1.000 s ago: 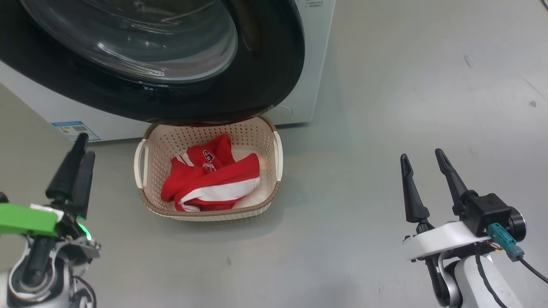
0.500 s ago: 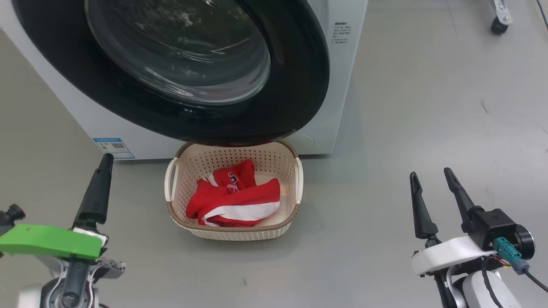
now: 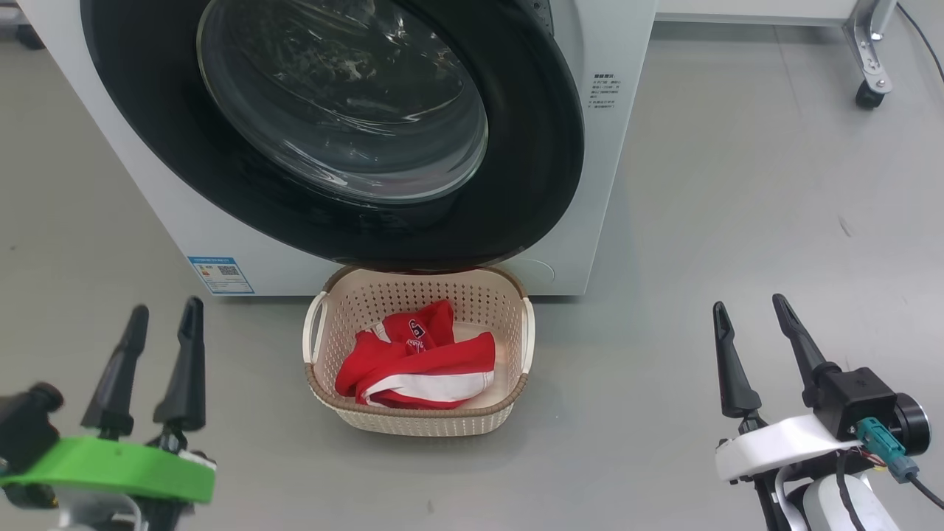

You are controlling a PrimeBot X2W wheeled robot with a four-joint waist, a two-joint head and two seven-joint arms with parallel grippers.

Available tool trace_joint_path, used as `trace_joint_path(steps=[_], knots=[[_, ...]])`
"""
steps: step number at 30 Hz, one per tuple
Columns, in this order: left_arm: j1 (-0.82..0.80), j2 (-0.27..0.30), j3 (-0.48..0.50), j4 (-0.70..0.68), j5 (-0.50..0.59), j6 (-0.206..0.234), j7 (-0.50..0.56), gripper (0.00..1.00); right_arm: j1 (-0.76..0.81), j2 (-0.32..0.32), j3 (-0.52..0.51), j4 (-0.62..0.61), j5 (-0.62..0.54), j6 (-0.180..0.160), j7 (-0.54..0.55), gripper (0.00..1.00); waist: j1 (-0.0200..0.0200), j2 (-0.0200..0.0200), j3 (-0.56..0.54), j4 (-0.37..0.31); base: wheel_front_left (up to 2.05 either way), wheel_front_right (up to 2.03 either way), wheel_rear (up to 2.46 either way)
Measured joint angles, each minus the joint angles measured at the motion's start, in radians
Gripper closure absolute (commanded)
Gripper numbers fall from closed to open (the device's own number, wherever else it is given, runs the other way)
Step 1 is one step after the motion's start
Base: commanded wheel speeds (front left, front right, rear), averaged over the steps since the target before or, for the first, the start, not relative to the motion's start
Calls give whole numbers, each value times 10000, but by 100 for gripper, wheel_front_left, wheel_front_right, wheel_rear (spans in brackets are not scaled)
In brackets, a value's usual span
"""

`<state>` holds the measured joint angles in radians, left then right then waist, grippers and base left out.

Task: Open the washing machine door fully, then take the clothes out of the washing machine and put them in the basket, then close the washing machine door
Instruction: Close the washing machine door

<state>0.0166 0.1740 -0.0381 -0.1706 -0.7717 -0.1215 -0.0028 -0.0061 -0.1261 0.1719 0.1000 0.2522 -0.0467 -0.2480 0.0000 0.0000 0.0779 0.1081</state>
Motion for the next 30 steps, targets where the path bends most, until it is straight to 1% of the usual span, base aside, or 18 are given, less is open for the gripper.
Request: trace_joint_path(steps=[5, 9, 11, 17, 20, 26, 30], knots=[[534, 86, -282, 449, 1411, 58, -466, 0, 251, 8, 0, -38, 0, -13, 2, 0, 0, 0, -97, -19, 0, 0, 0], [864, 138, -456, 723, 2151, 443, -738, 0, 500, 48, 52, -6, 2, -15, 2, 0, 0, 0, -244, -63, 0, 0, 0], [977, 144, -635, 895, 2500, 558, -886, 0, 625, 81, 84, 27, 2, -54, 2, 0, 0, 0, -306, -91, 0, 0, 0], [1220, 102, -915, 1198, 3039, 951, -1057, 0, 946, 205, 219, 48, 6, -84, 8, 0, 0, 0, -504, -191, 0, 0, 0], [1259, -8, -1014, 1248, 3141, 1028, -1145, 0, 1028, 215, 253, 44, 6, -88, 21, 0, 0, 0, -526, -229, 0, 0, 0], [1279, -79, -1129, 1323, 3333, 1338, -1323, 0, 1057, 236, 293, 19, 6, -92, 48, 0, 0, 0, -592, -303, 0, 0, 0], [1279, -198, -1225, 1358, 3336, 1417, -1367, 0, 1168, 236, 288, -31, 6, -100, 48, 0, 0, 0, -603, -324, 0, 0, 0]])
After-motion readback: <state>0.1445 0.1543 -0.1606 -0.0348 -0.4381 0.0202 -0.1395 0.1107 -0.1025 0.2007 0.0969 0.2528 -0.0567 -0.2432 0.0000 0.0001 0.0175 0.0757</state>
